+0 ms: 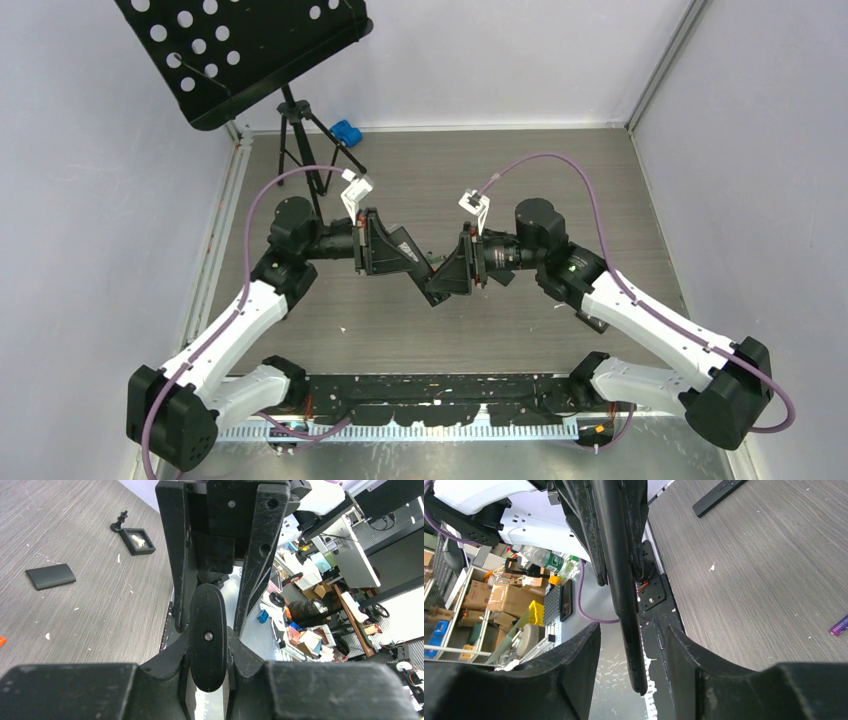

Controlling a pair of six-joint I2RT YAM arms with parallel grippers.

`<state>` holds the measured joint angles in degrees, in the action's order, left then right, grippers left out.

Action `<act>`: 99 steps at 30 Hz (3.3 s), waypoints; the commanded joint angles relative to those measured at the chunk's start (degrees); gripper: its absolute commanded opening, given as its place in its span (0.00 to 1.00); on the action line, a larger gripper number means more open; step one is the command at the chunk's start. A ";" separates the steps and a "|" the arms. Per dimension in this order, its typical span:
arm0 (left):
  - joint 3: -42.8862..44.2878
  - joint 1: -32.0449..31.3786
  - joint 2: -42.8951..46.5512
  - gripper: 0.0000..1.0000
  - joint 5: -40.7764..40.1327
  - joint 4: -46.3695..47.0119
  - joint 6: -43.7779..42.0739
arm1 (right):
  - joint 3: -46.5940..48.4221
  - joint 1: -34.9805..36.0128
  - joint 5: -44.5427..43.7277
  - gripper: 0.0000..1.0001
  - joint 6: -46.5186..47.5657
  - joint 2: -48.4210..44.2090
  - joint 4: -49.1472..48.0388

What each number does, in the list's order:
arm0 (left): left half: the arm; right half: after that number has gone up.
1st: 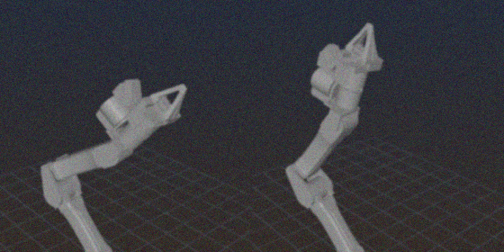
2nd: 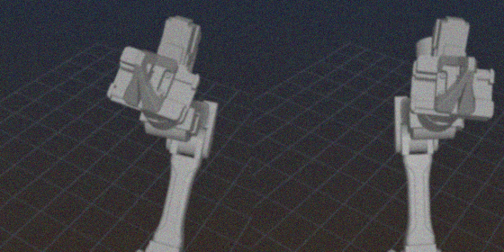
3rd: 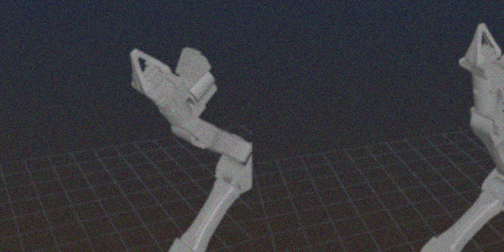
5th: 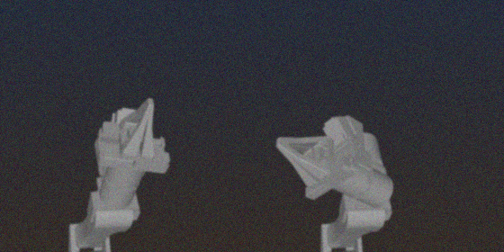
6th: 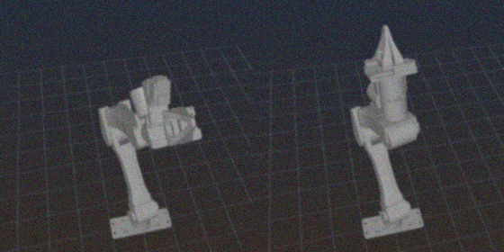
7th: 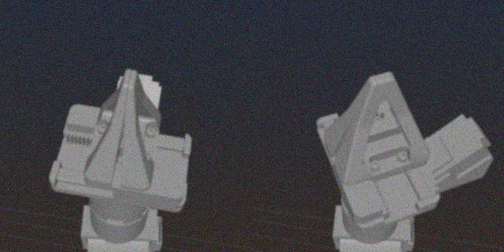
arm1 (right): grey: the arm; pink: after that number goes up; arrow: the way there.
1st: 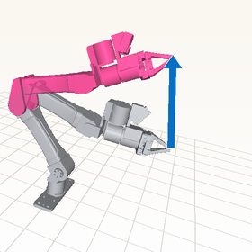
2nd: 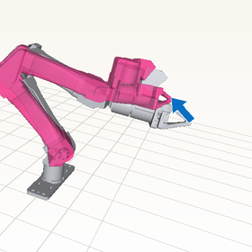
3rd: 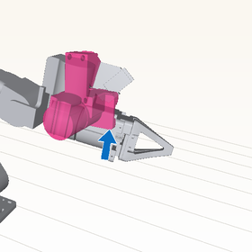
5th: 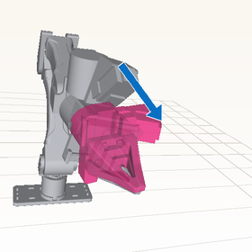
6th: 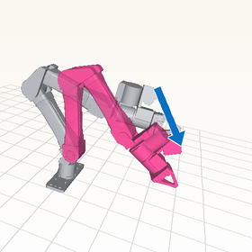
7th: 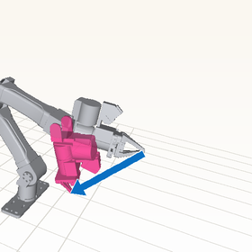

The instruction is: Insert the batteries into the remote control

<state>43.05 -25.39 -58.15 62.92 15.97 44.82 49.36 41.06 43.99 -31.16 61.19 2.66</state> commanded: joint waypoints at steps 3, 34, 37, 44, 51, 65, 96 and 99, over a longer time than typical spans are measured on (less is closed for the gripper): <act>4.76 -0.19 0.70 0.00 -1.04 4.75 3.25 | 3.11 1.28 0.78 0.41 -4.12 1.89 -6.44; 3.78 0.51 -1.43 0.01 -16.99 19.25 19.12 | 0.45 1.39 -3.55 0.09 -18.76 4.67 -26.79; 3.72 0.68 -2.14 0.00 -16.57 18.12 16.52 | 1.07 1.33 -4.16 0.33 -18.53 5.17 -25.83; 3.98 1.22 2.02 0.00 -36.61 -9.38 -5.53 | 2.65 1.31 -20.41 0.70 -8.03 3.14 -7.35; -0.41 1.19 5.53 0.00 -62.11 -22.33 -9.93 | 6.83 1.60 -40.07 0.66 -7.03 11.04 7.73; -0.24 1.22 7.00 0.00 -70.94 -30.20 -10.94 | 25.02 10.99 -59.23 0.33 -0.76 40.32 22.90; 1.16 1.22 6.76 0.00 -69.44 -32.11 -9.59 | 34.34 10.90 -55.46 0.09 -4.70 54.28 32.89; 1.29 1.22 6.91 0.00 -68.85 -32.23 -9.42 | 33.97 10.89 -56.76 0.08 -4.52 53.07 32.94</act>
<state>42.37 -24.29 -52.58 -6.39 -16.97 35.40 81.67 52.01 -11.51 -34.81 115.13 34.15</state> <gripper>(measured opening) 0.176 0.165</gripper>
